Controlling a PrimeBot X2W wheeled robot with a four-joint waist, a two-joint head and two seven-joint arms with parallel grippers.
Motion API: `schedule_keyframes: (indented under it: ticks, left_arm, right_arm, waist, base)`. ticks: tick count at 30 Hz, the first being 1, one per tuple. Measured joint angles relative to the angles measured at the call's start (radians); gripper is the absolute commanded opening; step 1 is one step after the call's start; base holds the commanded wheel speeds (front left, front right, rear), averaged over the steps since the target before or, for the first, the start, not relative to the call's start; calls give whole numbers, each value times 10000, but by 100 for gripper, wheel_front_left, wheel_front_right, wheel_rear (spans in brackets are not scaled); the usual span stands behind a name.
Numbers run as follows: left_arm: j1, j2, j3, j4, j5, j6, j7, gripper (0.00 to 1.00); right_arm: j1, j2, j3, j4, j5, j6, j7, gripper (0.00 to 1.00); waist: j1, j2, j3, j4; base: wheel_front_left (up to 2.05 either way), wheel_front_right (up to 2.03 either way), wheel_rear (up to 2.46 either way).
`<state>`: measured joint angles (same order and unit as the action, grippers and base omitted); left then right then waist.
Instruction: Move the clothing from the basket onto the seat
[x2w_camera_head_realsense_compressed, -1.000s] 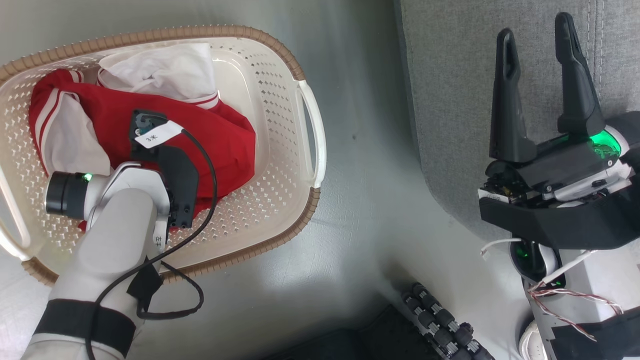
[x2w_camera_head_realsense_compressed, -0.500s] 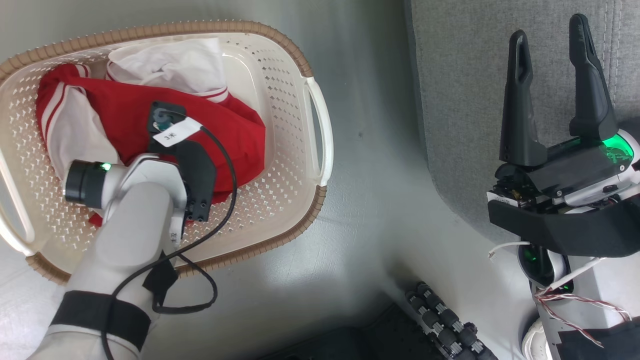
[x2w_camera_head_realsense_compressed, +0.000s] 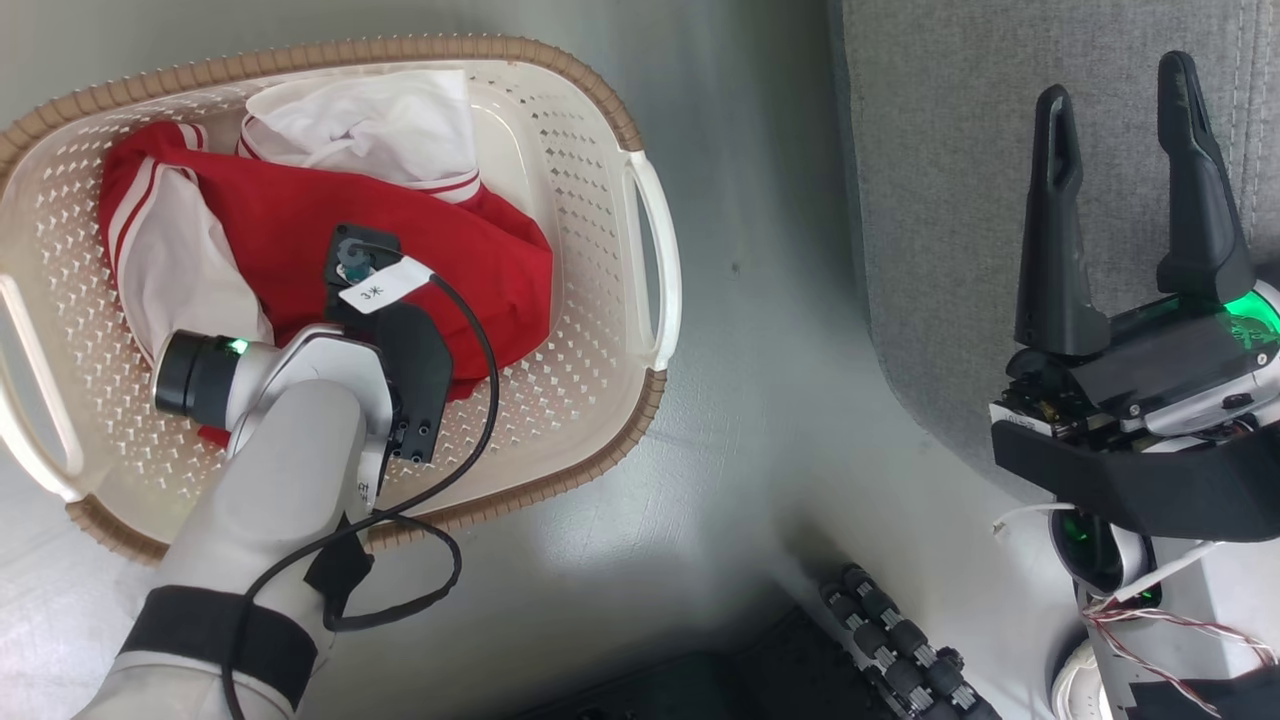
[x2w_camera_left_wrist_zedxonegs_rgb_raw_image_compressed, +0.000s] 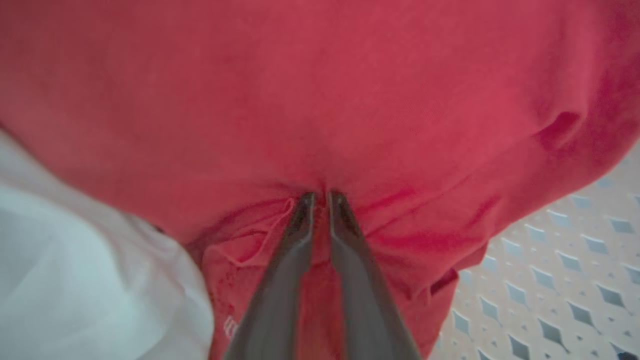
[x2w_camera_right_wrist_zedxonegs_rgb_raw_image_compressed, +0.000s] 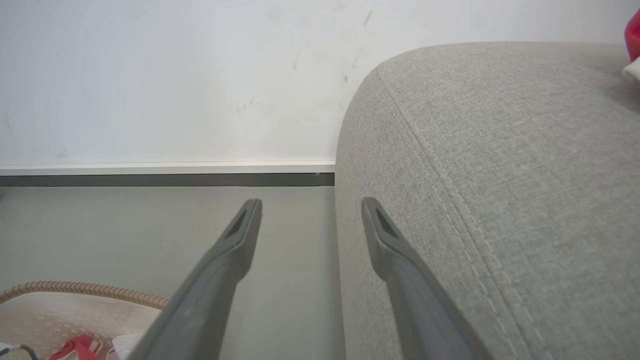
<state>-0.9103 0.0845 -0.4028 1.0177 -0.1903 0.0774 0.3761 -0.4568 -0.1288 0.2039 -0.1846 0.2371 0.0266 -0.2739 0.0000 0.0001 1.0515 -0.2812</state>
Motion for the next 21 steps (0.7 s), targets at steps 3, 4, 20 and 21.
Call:
schedule_keyframes:
  ticks: [3,4,20,21]
  left_arm:
    - [-31,-33,-44,84,15,-73,-31,0]
    - [-41,-46,-61,105,19,-73,-73,0]
    - [-456,-263,130,234,-161,-71,-986,0]
    - [-530,-272,198,167,-297,-71,-1083,0]
  right_arm:
    - [31,-2,-17,-52,-6,0,0,100]
    - [42,-6,-25,-67,-15,0,0,100]
    - [322,-144,-282,-201,-75,0,0,100]
    - [332,-161,-314,-205,-75,0,0,100]
  waist:
    - [0,0,12,33]
    - [0,0,14,43]
    - [0,0,-75,330]
    - [0,0,-93,367]
  base:
    - [0,0,0]
    - [0,0,0]
    - [0,0,0]
    - [0,0,0]
